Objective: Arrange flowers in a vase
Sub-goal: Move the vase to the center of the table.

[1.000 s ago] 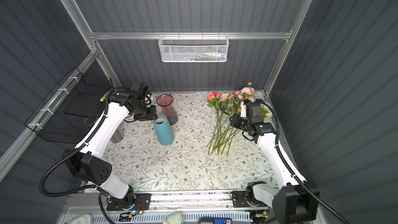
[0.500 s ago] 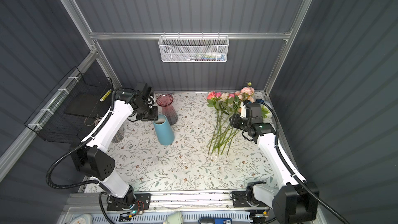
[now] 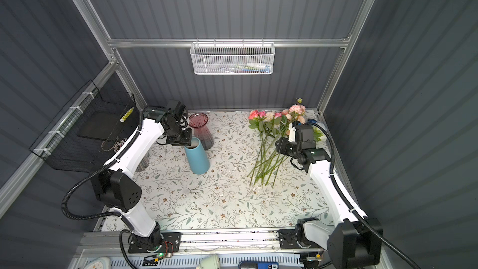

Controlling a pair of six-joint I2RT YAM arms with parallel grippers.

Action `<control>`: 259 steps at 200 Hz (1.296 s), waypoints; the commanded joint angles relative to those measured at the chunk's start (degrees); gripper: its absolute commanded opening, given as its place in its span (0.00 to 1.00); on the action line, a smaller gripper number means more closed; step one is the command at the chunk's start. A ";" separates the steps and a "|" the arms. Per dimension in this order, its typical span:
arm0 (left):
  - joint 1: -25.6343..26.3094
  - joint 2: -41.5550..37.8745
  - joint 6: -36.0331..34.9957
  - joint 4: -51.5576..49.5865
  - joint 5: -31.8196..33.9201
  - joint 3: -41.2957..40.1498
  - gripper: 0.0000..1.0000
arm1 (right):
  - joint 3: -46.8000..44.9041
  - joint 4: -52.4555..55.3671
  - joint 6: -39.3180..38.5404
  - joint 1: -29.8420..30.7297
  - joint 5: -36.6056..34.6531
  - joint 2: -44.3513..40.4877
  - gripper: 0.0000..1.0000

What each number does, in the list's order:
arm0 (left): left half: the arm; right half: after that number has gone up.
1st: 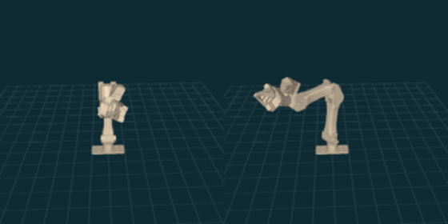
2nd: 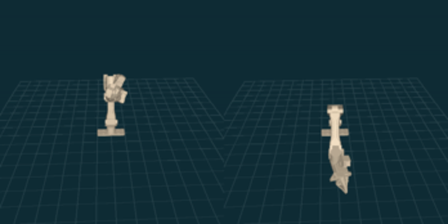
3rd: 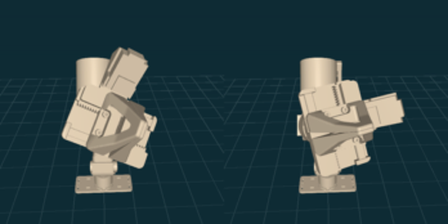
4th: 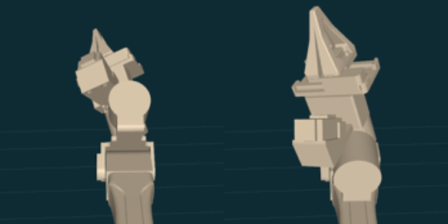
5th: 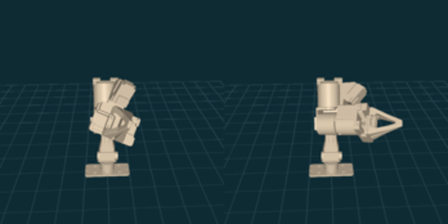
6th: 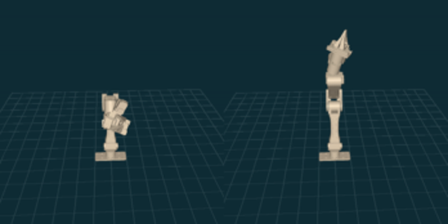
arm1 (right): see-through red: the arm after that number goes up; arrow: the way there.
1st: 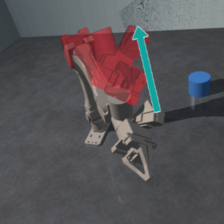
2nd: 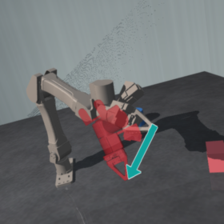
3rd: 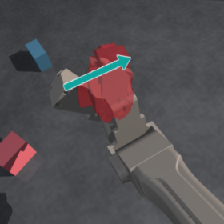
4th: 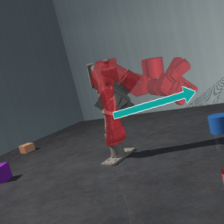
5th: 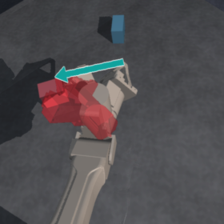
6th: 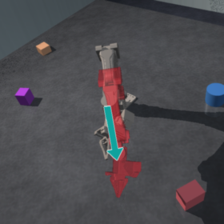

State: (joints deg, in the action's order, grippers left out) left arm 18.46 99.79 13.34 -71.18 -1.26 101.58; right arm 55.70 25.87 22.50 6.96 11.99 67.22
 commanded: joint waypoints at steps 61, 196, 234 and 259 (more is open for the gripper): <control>0.26 0.98 -2.06 -2.77 1.25 0.29 0.23 | -0.93 -0.98 -0.44 0.33 -0.22 -0.75 0.47; 0.26 0.31 -2.38 -2.78 -0.52 -1.47 0.16 | -0.69 -0.91 -0.53 0.33 -0.39 -1.27 0.47; 0.26 0.10 -2.36 -2.69 -1.82 -1.42 0.12 | -0.62 -0.91 -0.44 0.33 -0.22 -1.28 0.47; 0.26 -0.20 -2.40 -2.66 -2.78 -1.21 0.05 | -0.73 -0.93 -0.44 0.33 -0.30 -1.39 0.47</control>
State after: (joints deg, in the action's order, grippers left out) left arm 18.28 99.88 11.07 -72.66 2.04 101.51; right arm 55.44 25.08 22.50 6.96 12.01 67.00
